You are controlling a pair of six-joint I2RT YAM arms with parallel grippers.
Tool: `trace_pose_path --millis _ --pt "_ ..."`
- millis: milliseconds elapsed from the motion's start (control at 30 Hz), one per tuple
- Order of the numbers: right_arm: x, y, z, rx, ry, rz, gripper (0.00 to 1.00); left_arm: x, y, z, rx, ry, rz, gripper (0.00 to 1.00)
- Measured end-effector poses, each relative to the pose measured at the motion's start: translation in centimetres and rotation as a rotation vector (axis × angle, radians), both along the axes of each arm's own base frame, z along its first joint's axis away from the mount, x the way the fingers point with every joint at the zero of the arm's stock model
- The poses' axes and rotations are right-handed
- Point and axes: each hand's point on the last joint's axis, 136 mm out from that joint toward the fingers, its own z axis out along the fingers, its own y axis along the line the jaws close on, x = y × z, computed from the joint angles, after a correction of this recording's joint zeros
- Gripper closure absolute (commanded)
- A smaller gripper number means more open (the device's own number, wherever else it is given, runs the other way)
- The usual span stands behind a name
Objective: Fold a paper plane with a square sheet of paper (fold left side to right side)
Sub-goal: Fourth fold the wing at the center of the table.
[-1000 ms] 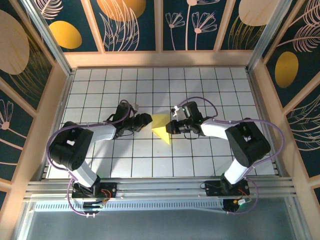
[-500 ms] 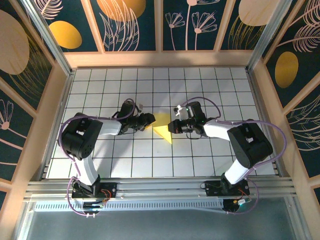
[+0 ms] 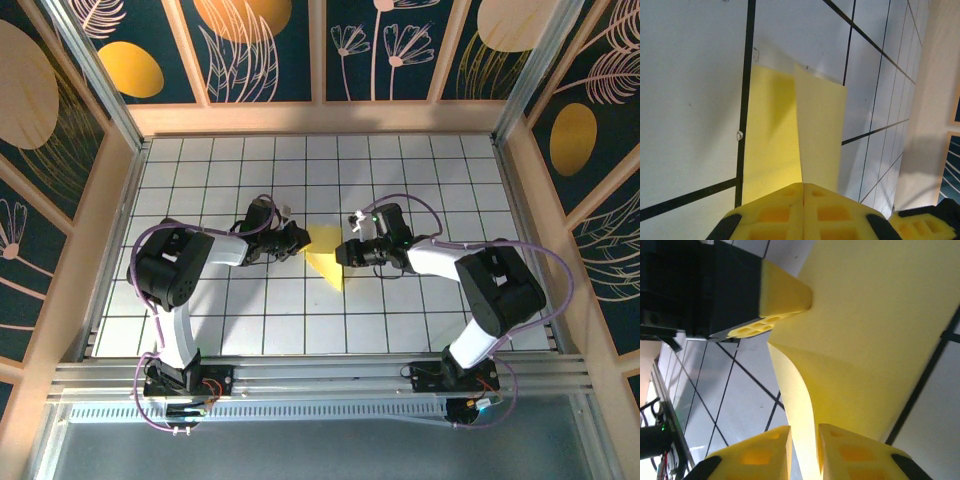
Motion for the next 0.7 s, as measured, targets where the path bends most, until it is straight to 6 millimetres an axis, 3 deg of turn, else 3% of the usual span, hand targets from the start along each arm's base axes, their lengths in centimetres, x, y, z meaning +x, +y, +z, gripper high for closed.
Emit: trace_pose_path --millis 133,267,433,533,700 --pt "0.5 -1.7 0.0 -0.099 -0.017 -0.072 0.61 -0.2 -0.1 0.2 -0.008 -0.006 0.025 1.0" --pt "1.5 -3.3 2.2 -0.211 -0.089 -0.161 0.61 -1.2 -0.4 0.4 -0.008 0.006 0.059 1.0" --pt "0.4 -2.3 5.4 -0.329 -0.21 -0.185 0.58 -1.6 -0.9 1.6 -0.028 -0.007 0.116 1.0" --pt "-1.7 -1.0 4.9 -0.4 -0.222 -0.15 0.55 -1.7 -0.9 2.0 -0.035 -0.011 0.151 1.0" --pt "-4.7 0.3 1.5 -0.569 -0.211 -0.083 0.5 -1.8 -0.9 2.0 -0.034 -0.009 0.192 1.0"
